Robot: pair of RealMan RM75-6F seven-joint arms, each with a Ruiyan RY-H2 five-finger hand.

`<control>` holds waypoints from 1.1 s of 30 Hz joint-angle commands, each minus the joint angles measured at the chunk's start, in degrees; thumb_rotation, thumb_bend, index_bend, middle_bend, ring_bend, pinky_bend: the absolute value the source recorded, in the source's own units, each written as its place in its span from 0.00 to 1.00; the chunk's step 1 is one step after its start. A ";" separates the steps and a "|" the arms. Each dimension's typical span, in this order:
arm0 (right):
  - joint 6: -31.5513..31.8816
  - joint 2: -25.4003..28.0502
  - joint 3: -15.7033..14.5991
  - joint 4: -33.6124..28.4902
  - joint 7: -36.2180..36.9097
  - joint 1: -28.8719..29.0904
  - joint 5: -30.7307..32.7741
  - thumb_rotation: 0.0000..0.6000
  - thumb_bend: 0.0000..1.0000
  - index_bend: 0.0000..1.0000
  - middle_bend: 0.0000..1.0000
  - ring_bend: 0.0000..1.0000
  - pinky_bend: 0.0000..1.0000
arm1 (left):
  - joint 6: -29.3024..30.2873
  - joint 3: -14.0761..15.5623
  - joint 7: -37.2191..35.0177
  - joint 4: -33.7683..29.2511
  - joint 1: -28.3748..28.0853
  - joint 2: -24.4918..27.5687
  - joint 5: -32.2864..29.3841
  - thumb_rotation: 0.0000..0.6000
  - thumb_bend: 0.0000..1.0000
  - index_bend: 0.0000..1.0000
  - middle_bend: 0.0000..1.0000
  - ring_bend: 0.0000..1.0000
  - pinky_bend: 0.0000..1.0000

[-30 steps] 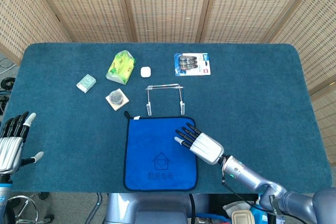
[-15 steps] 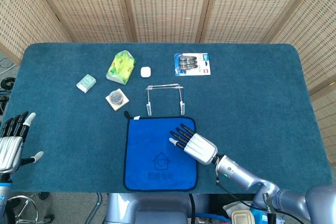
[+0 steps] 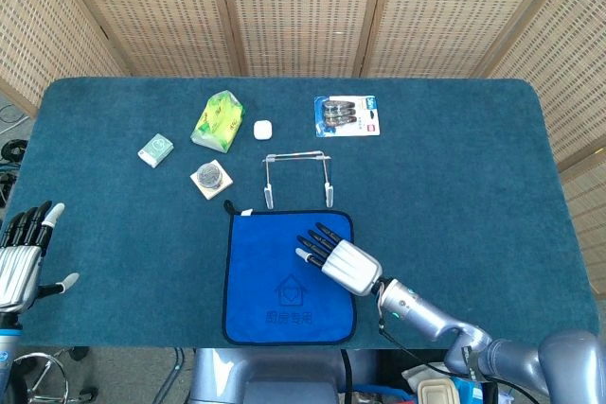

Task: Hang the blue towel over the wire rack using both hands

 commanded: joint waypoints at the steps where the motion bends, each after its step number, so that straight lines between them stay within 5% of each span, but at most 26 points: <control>1: -0.68 -0.72 0.58 -0.26 -0.63 0.54 0.78 1.00 0.00 0.03 0.00 0.00 0.00 | -0.06 -0.02 -0.09 0.01 -0.03 0.03 -0.08 1.00 0.09 0.00 0.00 0.00 0.03; 8: -1.41 -1.79 1.27 -0.90 -1.10 1.29 2.37 1.00 0.00 0.17 0.00 0.00 0.00 | -0.16 -0.10 -0.35 0.02 -0.07 0.13 -0.29 1.00 0.09 0.00 0.00 0.00 0.03; 15: -0.42 -2.01 0.87 -1.36 0.39 1.31 2.69 1.00 0.34 0.35 0.00 0.00 0.00 | -0.47 -0.09 -0.59 0.09 -0.21 0.14 -0.43 1.00 0.09 0.00 0.00 0.00 0.03; 22: 0.63 -2.58 0.63 -1.69 2.03 1.08 3.34 1.00 0.51 0.51 0.00 0.00 0.00 | -1.04 0.30 -0.04 0.18 -0.49 -0.22 -0.12 1.00 0.09 0.00 0.00 0.00 0.03; 33: 2.49 -2.37 0.36 -1.96 4.93 1.21 3.39 1.00 0.54 0.58 0.00 0.00 0.00 | -3.68 1.27 -0.47 2.06 -3.70 -2.40 4.91 1.00 0.10 0.00 0.00 0.00 0.03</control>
